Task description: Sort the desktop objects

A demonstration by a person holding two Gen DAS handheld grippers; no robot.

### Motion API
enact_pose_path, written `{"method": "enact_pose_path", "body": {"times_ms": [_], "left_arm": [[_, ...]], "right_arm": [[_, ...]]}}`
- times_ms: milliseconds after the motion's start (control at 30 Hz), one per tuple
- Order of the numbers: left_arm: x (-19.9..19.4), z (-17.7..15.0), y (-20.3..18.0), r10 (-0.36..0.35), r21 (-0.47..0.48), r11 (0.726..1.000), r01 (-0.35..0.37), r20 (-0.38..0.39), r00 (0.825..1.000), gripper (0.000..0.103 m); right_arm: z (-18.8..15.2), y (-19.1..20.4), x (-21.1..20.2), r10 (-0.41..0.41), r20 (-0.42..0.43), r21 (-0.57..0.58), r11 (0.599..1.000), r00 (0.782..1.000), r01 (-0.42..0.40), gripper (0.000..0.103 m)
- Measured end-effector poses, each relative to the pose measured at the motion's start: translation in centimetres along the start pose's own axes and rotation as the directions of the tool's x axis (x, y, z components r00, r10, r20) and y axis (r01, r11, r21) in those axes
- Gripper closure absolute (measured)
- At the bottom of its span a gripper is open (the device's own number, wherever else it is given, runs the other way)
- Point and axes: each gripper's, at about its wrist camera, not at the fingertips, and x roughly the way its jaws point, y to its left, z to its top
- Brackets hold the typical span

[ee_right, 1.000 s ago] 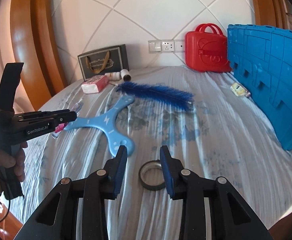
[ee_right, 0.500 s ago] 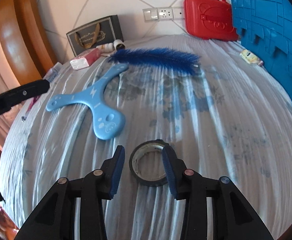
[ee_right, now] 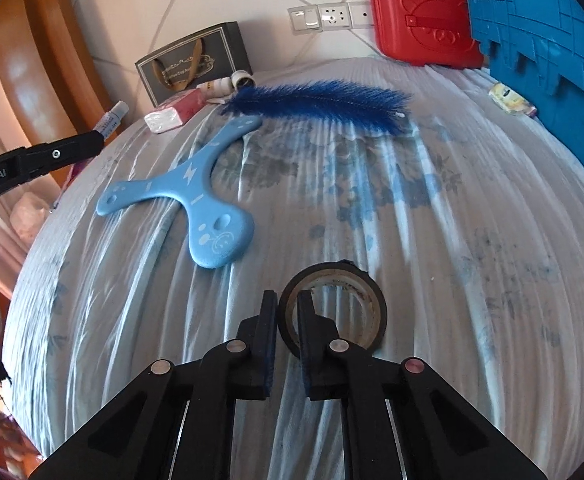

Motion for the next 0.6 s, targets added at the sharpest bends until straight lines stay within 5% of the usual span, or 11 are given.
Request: {"method": "enact_pose_path", "body": {"times_ms": [400,600], "left_arm": [[0.4,2.7,-4.4,-0.082,0.039,0.996,0.081,0.028,0.996,0.086],[0.5,6.2,-9.6,-0.154,0.101,0.984,0.148,0.055,0.987,0.086]], "right_arm": [[3.0,-0.8,-8.1,-0.069,0.143,-0.033,0.997,0.987,0.075,0.093],[6.3,-3.6,-14.4,-0.146,0.248,-0.016,0.988,0.958,0.155,0.093]]}}
